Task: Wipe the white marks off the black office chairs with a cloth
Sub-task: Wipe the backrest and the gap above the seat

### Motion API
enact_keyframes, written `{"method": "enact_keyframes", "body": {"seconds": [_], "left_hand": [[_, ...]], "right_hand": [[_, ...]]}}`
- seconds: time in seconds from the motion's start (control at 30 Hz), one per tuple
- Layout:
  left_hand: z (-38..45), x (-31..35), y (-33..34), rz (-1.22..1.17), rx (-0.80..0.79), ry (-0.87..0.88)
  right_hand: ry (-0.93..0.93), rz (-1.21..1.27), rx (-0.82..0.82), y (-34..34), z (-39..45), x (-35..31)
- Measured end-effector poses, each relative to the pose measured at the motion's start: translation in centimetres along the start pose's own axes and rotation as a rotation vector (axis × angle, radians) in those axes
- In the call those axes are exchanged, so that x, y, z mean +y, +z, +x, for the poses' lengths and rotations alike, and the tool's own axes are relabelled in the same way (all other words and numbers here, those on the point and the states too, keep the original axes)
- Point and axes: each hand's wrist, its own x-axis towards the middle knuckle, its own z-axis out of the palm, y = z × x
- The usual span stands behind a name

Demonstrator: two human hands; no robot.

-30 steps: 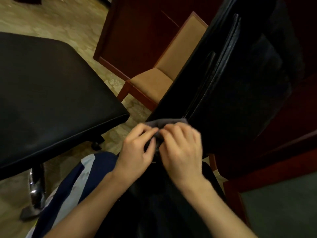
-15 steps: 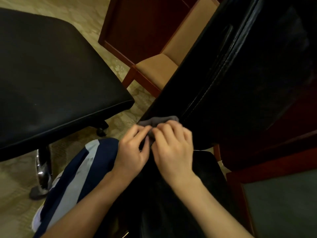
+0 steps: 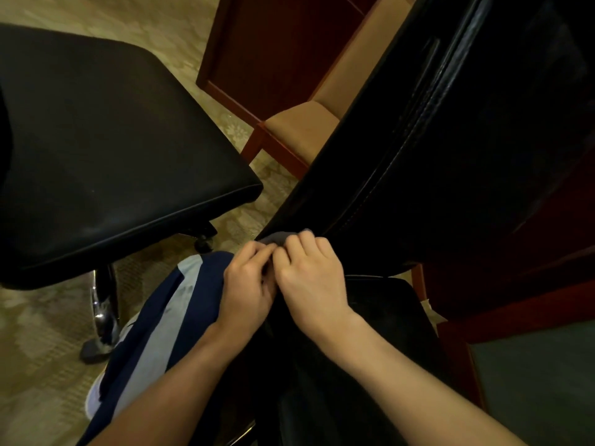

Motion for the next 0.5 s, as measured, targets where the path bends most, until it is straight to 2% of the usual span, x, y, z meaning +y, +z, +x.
{"method": "enact_keyframes", "body": {"seconds": [0.17, 0.33, 0.5], "left_hand": [[1.6, 1.0, -0.2, -0.022, 0.0, 0.086], [0.9, 2.1, -0.3, -0.054, 0.013, 0.055], [1.3, 6.4, -0.3, -0.15, 0.081, 0.091]], "right_hand": [[0.074, 0.003, 0.019, -1.4, 0.6, 0.4], [0.015, 0.026, -0.019, -2.3, -0.3, 1.5], [0.02, 0.045, 0.097, -4.9, -0.8, 5.1]]}}
